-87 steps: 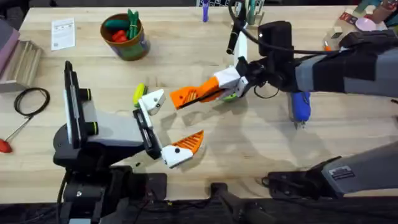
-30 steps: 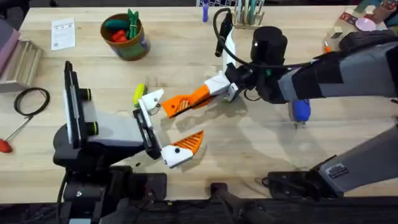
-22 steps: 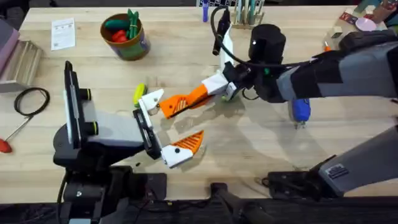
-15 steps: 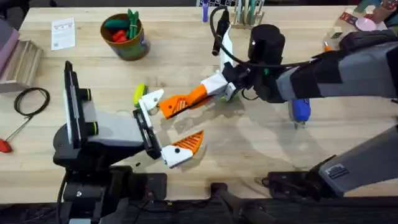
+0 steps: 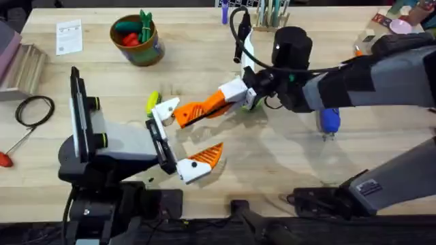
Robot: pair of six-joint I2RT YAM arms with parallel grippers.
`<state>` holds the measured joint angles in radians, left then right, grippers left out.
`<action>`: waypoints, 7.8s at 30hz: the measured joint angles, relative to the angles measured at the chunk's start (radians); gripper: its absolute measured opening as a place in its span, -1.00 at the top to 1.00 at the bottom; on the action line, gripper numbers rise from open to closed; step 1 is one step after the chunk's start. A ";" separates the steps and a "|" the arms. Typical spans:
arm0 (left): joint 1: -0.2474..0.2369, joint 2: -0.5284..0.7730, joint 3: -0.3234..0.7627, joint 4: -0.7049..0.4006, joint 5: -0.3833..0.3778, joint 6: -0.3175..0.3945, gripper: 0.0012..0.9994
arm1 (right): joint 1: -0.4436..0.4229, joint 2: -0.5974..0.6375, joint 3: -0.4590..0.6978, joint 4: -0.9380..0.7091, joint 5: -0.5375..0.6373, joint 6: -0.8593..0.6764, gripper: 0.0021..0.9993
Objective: Pick up the gripper from the table and insert it into the empty holder that is missing its gripper. Then pick up a screw, insert it into the mounting hole, and use the screwdriver to tighten it. Finally, clean up the table by picking up the vegetable and placing it into the bucket.
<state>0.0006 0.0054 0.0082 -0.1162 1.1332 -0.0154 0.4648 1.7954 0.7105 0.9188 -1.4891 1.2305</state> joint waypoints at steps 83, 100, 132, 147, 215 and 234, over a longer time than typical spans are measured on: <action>0.004 0.000 0.000 0.002 -0.019 -0.001 -0.97 | 0.085 0.000 0.040 -0.019 0.206 0.080 0.99; 0.002 0.000 0.000 0.000 -0.007 0.000 -0.97 | 0.085 0.000 0.040 -0.032 0.239 0.086 0.00; 0.002 0.000 0.000 0.000 -0.002 0.000 -0.97 | -0.116 -0.162 0.173 -0.332 0.315 -0.177 -0.79; 0.002 0.000 0.000 0.000 0.000 0.000 -0.97 | -0.189 -0.279 0.639 -1.611 0.833 -1.034 -0.80; 0.002 0.000 0.000 0.000 0.000 0.000 -0.97 | 0.177 0.080 0.750 -1.877 1.551 -1.575 -0.43; 0.002 0.000 0.000 0.000 0.000 0.000 -0.97 | 0.158 0.097 0.718 -1.835 1.472 -1.575 -0.20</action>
<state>0.0029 0.0055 0.0086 -0.1165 1.1332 -0.0158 0.6226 1.8919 1.4282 -0.9161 -0.0175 -0.3447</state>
